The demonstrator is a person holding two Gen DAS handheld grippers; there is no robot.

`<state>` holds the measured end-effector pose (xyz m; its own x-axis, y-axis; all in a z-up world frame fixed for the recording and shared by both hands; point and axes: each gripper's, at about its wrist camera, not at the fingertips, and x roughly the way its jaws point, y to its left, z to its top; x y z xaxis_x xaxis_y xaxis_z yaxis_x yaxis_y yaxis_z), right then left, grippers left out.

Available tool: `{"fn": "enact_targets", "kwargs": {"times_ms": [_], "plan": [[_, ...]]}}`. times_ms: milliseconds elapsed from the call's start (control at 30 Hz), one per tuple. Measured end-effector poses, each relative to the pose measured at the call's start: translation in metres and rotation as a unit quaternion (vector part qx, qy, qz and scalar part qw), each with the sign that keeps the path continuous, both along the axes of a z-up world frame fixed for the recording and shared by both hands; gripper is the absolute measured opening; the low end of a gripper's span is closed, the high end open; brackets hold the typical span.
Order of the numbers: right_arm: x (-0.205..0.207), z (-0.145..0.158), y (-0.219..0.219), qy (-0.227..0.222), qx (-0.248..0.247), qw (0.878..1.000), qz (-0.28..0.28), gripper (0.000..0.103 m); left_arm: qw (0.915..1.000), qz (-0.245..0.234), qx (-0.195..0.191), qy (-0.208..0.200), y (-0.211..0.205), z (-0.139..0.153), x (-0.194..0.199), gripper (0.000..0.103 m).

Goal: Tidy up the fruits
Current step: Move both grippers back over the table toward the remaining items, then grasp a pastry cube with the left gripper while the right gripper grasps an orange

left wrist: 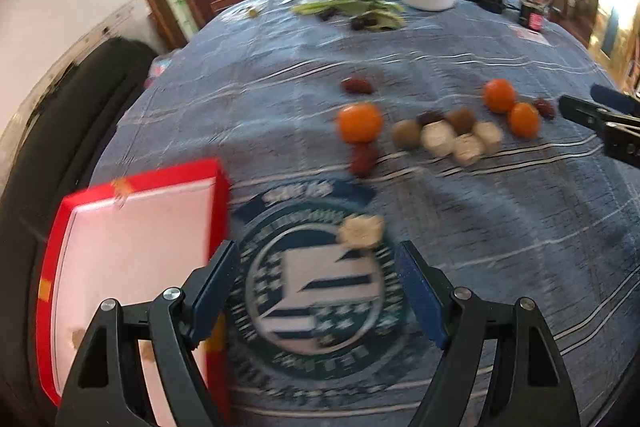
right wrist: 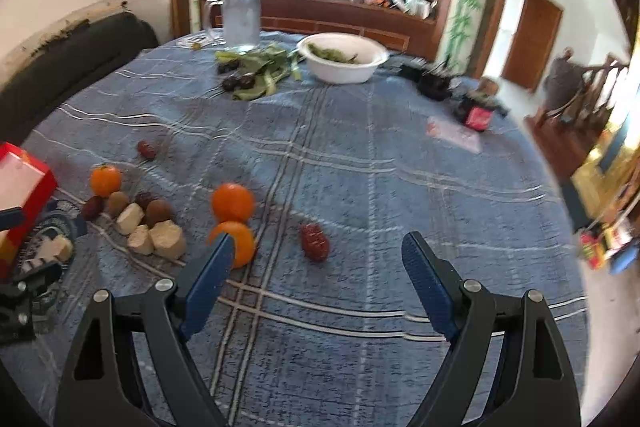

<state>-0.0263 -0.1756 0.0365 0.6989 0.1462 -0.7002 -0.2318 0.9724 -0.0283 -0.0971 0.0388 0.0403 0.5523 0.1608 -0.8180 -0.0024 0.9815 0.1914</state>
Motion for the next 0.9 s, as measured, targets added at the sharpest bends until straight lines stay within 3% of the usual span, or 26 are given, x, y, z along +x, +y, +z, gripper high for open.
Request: {"fn": "enact_targets", "kwargs": {"times_ms": [233, 300, 533, 600, 700, 900], "plan": [[0.005, -0.016, 0.009, 0.031, 0.020, 0.999, 0.025, 0.083, 0.9997, 0.018, -0.020, -0.002, 0.023, 0.000, -0.011, 0.080], [0.006, -0.018, 0.014, 0.033, 0.022, 0.999, 0.032, 0.074, 0.9996, 0.013, -0.025, -0.003, 0.022, 0.001, -0.012, 0.080], [0.018, -0.028, 0.038, 0.062, 0.025, 0.997, 0.050, 0.057, 0.9993, 0.000, -0.037, -0.006, 0.021, 0.004, -0.013, 0.080], [0.024, -0.035, 0.041, 0.081, 0.031, 0.995, 0.055, 0.042, 0.9991, -0.005, -0.042, -0.003, 0.019, 0.004, -0.011, 0.080], [0.022, -0.038, 0.044, 0.078, 0.031, 0.994, 0.067, 0.034, 0.9986, -0.016, -0.050, 0.002, 0.013, 0.003, -0.007, 0.080], [0.019, -0.038, 0.035, 0.079, 0.053, 0.994, 0.058, 0.033, 0.9987, -0.029, -0.039, 0.017, -0.003, -0.009, 0.015, 0.079]]}}
